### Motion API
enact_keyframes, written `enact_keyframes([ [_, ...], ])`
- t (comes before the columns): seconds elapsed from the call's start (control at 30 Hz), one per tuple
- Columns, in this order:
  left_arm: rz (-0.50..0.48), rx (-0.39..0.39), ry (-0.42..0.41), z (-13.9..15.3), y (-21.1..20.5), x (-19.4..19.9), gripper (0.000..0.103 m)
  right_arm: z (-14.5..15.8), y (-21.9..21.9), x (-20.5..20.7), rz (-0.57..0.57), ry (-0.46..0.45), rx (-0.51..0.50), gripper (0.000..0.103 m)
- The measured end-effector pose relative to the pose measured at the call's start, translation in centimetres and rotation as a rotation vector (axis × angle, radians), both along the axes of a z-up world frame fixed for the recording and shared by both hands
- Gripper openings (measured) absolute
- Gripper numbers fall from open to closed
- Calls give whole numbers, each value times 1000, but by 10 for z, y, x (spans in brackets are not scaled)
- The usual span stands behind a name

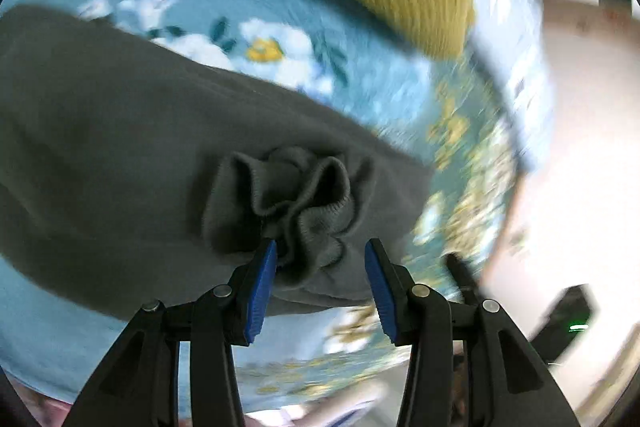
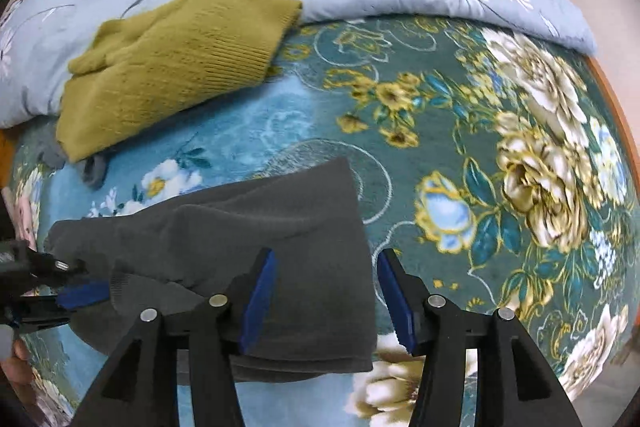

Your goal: Fold clothes

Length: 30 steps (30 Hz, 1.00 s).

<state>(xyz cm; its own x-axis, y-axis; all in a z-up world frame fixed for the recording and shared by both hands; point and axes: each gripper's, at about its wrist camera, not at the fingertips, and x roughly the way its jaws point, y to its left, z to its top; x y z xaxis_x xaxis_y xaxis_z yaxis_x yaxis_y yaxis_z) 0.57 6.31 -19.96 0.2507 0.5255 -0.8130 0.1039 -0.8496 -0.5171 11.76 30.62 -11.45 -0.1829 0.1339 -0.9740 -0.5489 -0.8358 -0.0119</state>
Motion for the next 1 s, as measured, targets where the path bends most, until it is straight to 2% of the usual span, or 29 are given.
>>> enact_keyframes([
  [0.07,-70,-117,15,-11,9,3,28,-4,-2,3,-2,-1,-31,56],
  [0.17,-87,-198,9,-26,1,7,27,-15,-13,7,19,-8,-90,56],
  [0.4,14,-183,-48,-50,-33,17,29,-57,-56,10,90,-68,-237,56],
  [0.7,-5,-199,-78,-66,-32,18,32,-109,-69,2,66,-211,-302,56],
  [0.77,12,-174,-92,-62,-35,18,32,-112,-69,-2,76,-242,-308,56],
  [0.83,51,-104,-86,-52,-45,19,32,-103,-67,-5,72,-237,-313,57],
  [0.9,129,7,-66,-36,-64,20,33,-90,-65,-4,66,-212,-307,57],
  [1.0,308,143,3,-10,-117,24,43,-66,-64,4,54,-181,-296,57],
])
